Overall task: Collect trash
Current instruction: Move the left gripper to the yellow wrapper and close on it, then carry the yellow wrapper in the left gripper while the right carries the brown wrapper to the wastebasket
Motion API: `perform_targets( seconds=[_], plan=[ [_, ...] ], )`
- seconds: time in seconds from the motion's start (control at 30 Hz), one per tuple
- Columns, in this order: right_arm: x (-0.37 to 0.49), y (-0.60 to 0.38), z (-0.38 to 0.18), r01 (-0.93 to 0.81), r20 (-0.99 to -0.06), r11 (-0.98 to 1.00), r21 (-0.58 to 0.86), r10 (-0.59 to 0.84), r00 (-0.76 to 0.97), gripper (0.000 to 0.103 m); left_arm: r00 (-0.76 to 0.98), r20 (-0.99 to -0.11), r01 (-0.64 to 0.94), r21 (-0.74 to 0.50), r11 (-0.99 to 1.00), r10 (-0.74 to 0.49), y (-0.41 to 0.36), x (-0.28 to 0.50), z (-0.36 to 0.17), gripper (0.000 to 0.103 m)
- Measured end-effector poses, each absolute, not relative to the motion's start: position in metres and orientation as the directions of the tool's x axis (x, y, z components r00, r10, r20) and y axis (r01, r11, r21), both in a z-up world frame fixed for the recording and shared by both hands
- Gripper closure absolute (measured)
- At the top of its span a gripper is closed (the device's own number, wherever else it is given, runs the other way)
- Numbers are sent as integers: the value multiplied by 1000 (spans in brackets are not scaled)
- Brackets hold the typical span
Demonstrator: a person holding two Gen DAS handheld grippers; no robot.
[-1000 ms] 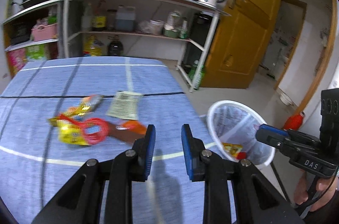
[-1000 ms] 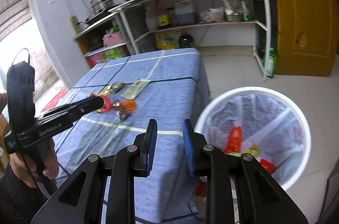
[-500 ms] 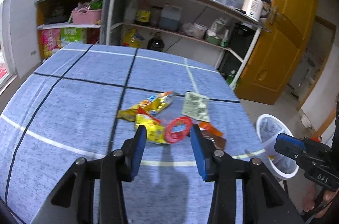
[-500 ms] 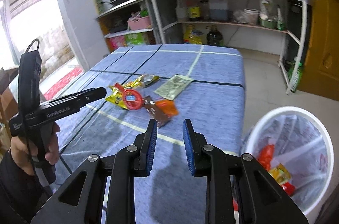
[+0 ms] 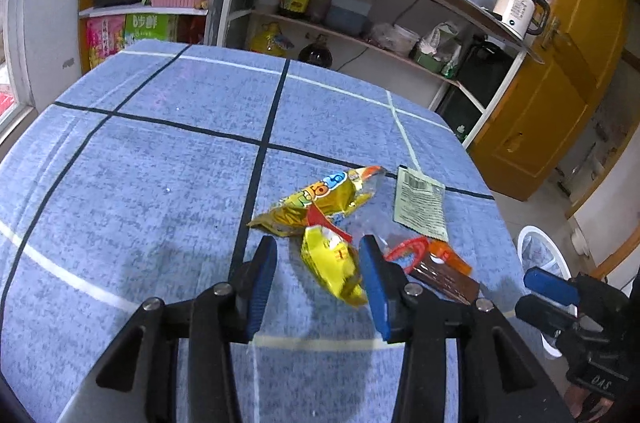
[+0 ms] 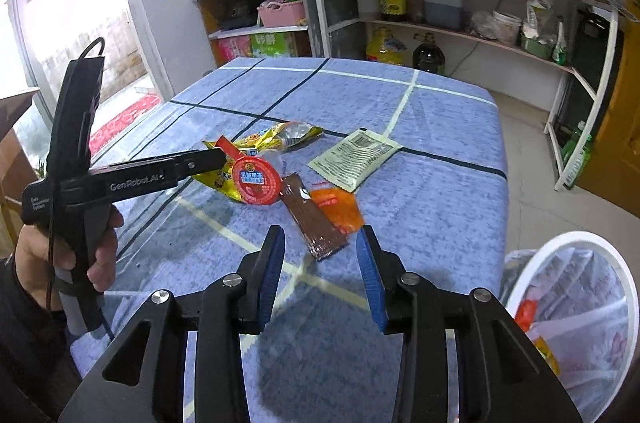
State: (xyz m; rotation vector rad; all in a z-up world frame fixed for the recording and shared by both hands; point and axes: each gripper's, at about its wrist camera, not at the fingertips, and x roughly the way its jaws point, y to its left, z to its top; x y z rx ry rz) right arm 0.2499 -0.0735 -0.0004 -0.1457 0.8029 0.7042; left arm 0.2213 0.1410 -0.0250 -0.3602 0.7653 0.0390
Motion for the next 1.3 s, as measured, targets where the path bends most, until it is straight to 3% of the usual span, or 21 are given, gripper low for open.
perform_targets(
  seconds=[0.2,0.27,0.53,1.0,1.07,1.3],
  plan=[
    [258,-55,-7,-670,-730,737,91,507,459,64,700,-703,-145,-311,939,-125,138,232,-32,59],
    [262,-49,-10,-680,-741,730,69,494,455,64,704,-697,-126,-315,941,-139,137,231,-31,69],
    [267,-32,-21,-710,-766,704,15,464,445,64,722,-681,-120,-297,947,-122,143,212,-21,77],
    [253,-11,-35,-755,-818,655,-26,420,393,65,757,-639,-94,-318,944,-140,151,187,-5,79],
    [255,-11,-35,-747,-817,664,-19,421,395,75,759,-635,-85,-317,945,-144,149,186,-4,79],
    [249,-19,-31,-729,-808,685,-10,424,410,87,764,-628,-74,-314,947,-149,148,179,-3,79]
  ],
)
